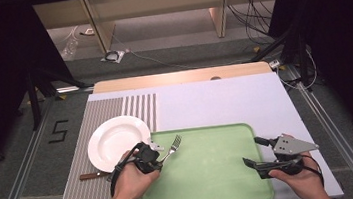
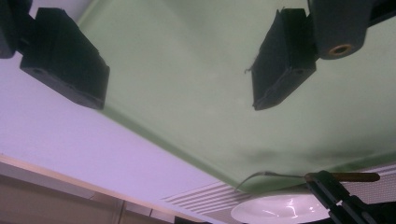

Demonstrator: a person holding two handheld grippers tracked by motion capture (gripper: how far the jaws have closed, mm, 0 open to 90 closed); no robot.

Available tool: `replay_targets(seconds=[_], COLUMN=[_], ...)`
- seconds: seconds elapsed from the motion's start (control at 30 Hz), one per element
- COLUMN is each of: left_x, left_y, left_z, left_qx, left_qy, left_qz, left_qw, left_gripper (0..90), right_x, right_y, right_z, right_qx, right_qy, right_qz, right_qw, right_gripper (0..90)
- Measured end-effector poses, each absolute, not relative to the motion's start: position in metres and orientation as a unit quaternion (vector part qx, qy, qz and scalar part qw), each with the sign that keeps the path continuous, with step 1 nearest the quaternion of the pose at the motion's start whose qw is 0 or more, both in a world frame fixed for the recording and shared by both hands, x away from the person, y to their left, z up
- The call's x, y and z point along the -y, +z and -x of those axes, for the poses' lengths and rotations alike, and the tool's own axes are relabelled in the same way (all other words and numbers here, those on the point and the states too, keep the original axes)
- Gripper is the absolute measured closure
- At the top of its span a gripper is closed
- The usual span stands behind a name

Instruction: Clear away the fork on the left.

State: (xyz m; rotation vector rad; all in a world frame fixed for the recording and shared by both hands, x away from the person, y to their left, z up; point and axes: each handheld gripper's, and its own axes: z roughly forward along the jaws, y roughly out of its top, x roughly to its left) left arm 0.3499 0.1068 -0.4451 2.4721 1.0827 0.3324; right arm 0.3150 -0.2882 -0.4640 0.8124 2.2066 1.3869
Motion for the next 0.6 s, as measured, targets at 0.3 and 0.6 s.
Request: replay_targets(seconds=[0.3,0.6], left_x=[-0.103,-0.116], left_y=[-0.450,-0.444], left_z=[-0.349,-0.346], left_qx=[-0.385,-0.393], left_qy=[0.109,0.120], left_qz=[-0.893,-0.886], left_qw=[0.206,0.217], left_gripper=[76.0,75.9], right_x=[0.288,0.288], right_y=[-0.464,-0.465], right_z=[-0.315,-0.315], right_qx=[-0.792,-0.791], right_qy=[0.497,0.500], right_qz=[-0.291,-0.289], right_qw=[0.204,0.203], right_gripper=[20.1,20.1])
